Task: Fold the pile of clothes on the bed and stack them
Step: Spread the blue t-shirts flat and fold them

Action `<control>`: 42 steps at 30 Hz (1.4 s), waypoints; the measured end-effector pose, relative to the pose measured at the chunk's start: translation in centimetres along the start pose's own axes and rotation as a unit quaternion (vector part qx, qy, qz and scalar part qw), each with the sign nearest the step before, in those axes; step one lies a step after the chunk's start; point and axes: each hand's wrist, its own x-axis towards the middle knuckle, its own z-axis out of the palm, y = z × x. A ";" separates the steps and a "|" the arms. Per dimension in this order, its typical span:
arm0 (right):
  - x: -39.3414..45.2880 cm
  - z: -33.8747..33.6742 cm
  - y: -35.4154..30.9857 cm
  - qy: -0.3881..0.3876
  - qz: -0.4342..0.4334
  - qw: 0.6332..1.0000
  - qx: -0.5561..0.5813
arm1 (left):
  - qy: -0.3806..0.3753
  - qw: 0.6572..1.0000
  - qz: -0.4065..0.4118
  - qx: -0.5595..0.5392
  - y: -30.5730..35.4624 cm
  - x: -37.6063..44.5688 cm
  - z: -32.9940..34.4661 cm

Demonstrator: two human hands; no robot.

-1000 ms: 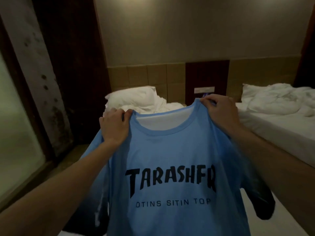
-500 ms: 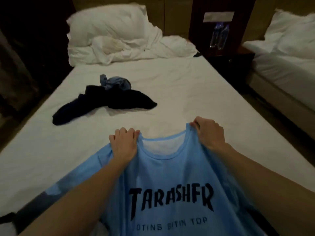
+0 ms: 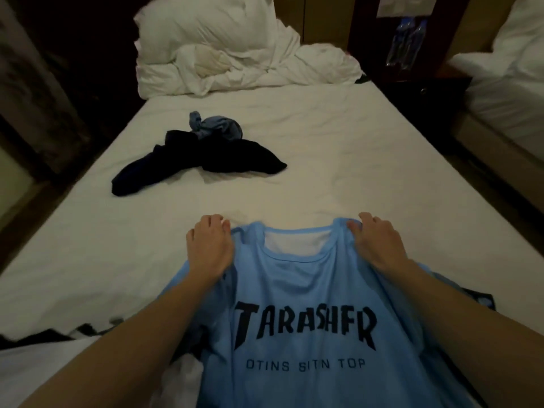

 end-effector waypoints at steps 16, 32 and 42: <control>-10.1 -7.1 9.9 -0.131 0.142 0.970 -0.150 | -0.261 0.938 -0.135 0.184 -2.9 -6.1 -10.8; -6.7 -9.6 -2.3 -0.112 0.032 0.952 0.283 | -0.143 0.952 -0.017 -0.269 7.1 -8.5 -5.3; -15.7 2.1 -4.2 -0.274 -0.282 0.918 -0.050 | -0.201 0.968 0.152 -0.015 1.3 -19.1 -1.0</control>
